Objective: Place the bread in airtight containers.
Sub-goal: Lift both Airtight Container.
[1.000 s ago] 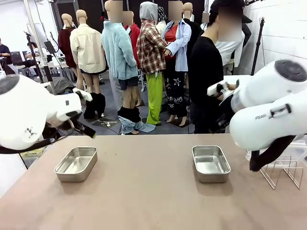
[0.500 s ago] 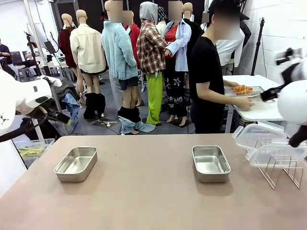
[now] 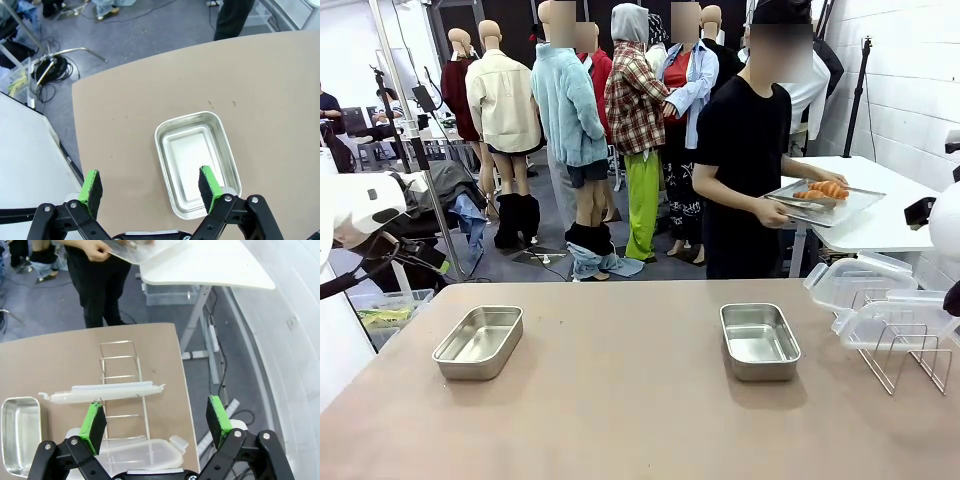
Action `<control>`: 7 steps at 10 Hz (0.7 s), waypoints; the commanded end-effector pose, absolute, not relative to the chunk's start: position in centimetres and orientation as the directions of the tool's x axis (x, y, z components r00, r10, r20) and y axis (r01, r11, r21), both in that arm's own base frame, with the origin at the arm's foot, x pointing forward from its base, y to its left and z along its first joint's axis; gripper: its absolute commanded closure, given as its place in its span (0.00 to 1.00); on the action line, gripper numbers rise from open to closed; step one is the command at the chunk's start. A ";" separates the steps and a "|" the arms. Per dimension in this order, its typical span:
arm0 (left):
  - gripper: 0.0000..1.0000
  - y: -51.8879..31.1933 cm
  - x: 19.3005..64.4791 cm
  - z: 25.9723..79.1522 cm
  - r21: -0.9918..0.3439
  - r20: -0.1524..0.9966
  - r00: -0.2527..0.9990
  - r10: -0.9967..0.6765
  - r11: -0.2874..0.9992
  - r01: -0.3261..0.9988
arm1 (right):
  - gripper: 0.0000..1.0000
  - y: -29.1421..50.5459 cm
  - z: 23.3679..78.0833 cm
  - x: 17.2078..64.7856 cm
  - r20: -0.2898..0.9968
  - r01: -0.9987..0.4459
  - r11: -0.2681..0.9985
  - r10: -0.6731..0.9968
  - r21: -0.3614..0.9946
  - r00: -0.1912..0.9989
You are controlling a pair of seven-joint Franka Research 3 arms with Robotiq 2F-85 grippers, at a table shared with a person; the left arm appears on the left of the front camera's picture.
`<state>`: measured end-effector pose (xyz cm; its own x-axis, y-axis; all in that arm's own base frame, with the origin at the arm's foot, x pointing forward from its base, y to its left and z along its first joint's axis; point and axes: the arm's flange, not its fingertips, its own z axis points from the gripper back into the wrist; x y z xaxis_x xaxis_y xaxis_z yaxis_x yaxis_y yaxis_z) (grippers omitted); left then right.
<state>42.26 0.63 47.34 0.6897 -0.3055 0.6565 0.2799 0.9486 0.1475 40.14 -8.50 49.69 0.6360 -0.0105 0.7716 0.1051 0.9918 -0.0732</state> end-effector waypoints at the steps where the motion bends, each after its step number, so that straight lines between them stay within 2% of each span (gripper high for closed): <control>1: 0.00 0.7 42.2 47.3 0.151 0.653 0.691 -0.309 0.948 0.281 | 0.00 -8.9 50.1 39.9 0.776 0.109 0.991 -0.005 -0.082 0.631; 7: 0.00 0.7 42.2 47.3 0.151 0.653 0.691 -0.309 0.948 0.281 | 0.00 -8.9 50.1 39.9 0.776 0.109 0.991 -0.005 -0.082 0.631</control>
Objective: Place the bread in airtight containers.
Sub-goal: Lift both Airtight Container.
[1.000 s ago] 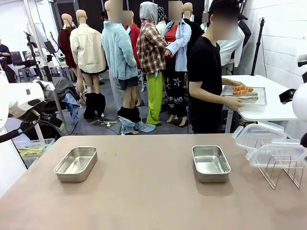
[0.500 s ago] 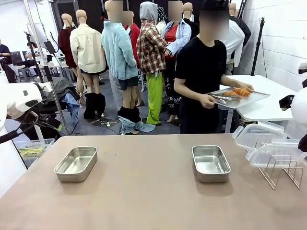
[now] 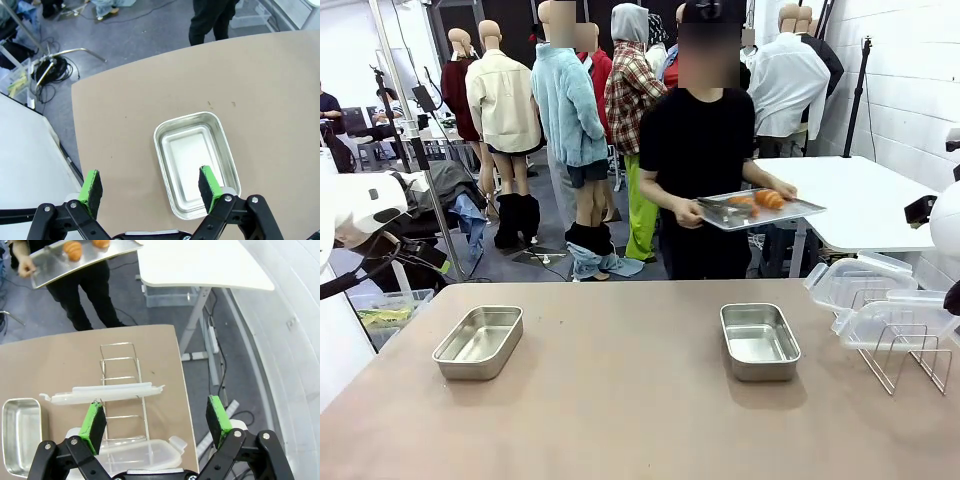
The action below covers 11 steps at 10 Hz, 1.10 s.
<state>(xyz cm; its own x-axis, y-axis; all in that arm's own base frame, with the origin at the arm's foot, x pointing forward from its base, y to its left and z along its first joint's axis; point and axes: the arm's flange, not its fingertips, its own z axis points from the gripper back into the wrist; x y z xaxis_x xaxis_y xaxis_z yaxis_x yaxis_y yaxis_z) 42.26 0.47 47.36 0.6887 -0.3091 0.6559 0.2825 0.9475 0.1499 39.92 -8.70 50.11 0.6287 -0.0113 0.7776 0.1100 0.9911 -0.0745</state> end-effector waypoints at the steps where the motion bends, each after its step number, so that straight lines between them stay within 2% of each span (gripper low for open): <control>1: 0.00 0.7 42.2 47.3 0.151 0.653 0.691 -0.309 0.948 0.281 | 0.00 -8.9 50.1 39.9 0.776 0.109 0.991 -0.005 -0.082 0.631; 11: 0.00 0.7 42.2 47.3 0.151 0.653 0.691 -0.309 0.948 0.281 | 0.00 -8.9 50.1 39.9 0.776 0.109 0.991 -0.005 -0.082 0.631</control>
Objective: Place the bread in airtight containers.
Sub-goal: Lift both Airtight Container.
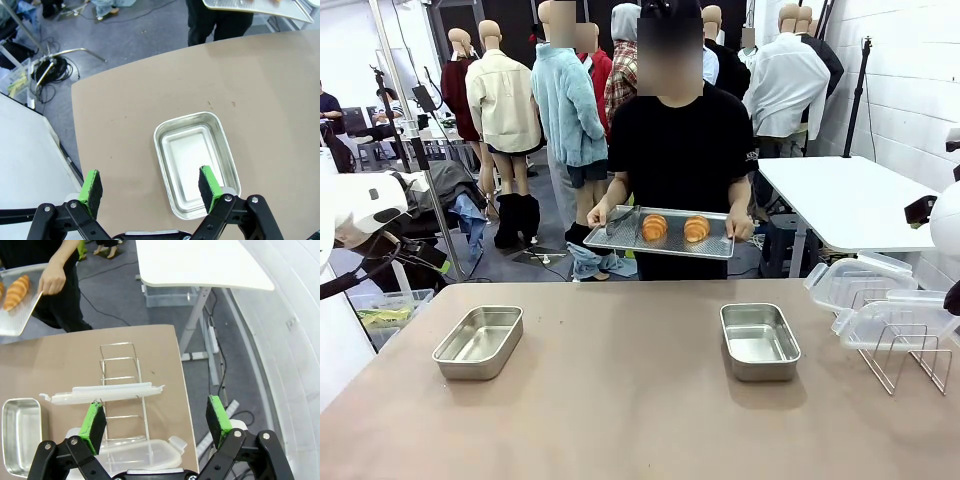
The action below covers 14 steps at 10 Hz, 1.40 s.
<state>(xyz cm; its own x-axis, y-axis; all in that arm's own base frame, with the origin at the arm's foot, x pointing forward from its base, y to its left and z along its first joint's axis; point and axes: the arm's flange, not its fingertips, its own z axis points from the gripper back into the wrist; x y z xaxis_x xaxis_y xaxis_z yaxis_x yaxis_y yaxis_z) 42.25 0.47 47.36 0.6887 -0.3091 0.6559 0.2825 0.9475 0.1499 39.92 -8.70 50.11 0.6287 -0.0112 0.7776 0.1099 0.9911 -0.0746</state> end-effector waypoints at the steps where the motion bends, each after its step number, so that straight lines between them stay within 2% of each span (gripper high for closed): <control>1: 0.00 0.7 42.2 47.3 0.151 0.653 0.691 -0.309 0.948 0.281 | 0.00 -8.9 50.1 39.9 0.776 0.109 0.991 -0.005 -0.082 0.631; 14: 0.00 0.7 42.2 47.3 0.151 0.653 0.691 -0.309 0.948 0.281 | 0.00 -8.9 50.1 39.9 0.776 0.109 0.991 -0.005 -0.082 0.631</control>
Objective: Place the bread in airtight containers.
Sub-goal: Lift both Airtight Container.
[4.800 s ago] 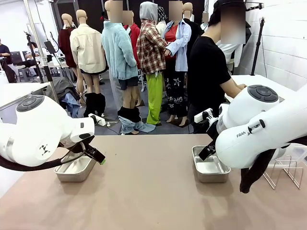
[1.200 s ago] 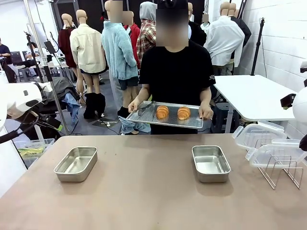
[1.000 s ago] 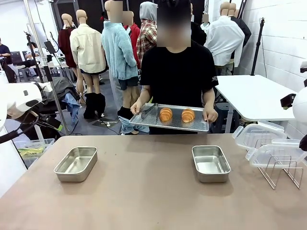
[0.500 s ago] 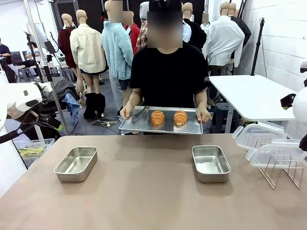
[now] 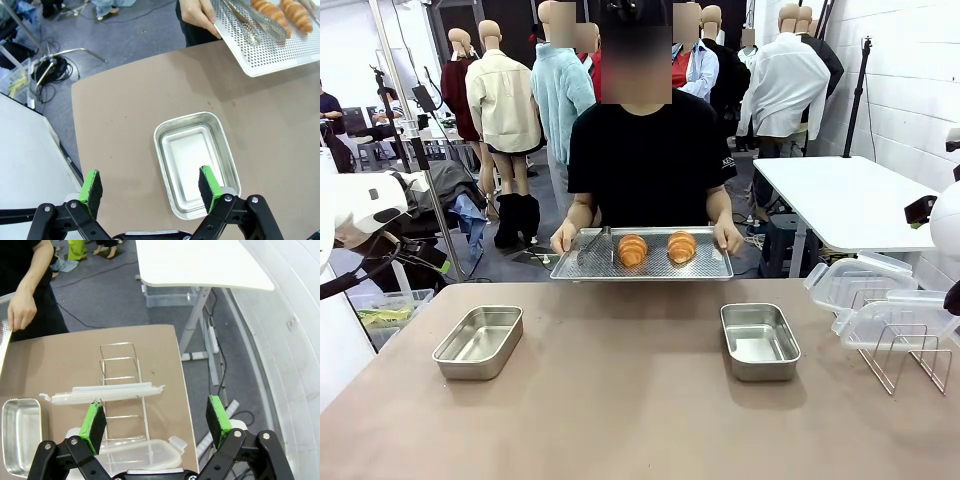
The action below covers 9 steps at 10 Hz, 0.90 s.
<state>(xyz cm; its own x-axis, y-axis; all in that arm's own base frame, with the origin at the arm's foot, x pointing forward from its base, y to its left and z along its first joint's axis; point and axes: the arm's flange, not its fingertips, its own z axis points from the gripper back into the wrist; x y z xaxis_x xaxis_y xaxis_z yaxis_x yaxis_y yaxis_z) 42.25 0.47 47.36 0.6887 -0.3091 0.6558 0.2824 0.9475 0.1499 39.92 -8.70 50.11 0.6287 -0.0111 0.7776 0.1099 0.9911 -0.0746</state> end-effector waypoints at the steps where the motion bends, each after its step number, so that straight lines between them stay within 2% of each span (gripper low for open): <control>1: 0.00 0.7 42.2 47.3 0.151 0.653 0.691 -0.309 0.948 0.281 | 0.00 -8.9 50.1 39.9 0.776 0.109 0.991 -0.005 -0.082 0.631; 8: 0.00 0.7 42.2 47.3 0.151 0.653 0.691 -0.309 0.948 0.281 | 0.00 -8.7 50.1 39.9 0.778 0.110 0.991 -0.011 -0.075 0.629; 9: 0.00 0.5 42.3 47.4 0.150 0.656 0.689 -0.309 0.947 0.282 | 0.00 -7.7 51.6 40.7 0.767 0.089 0.993 -0.001 -0.074 0.642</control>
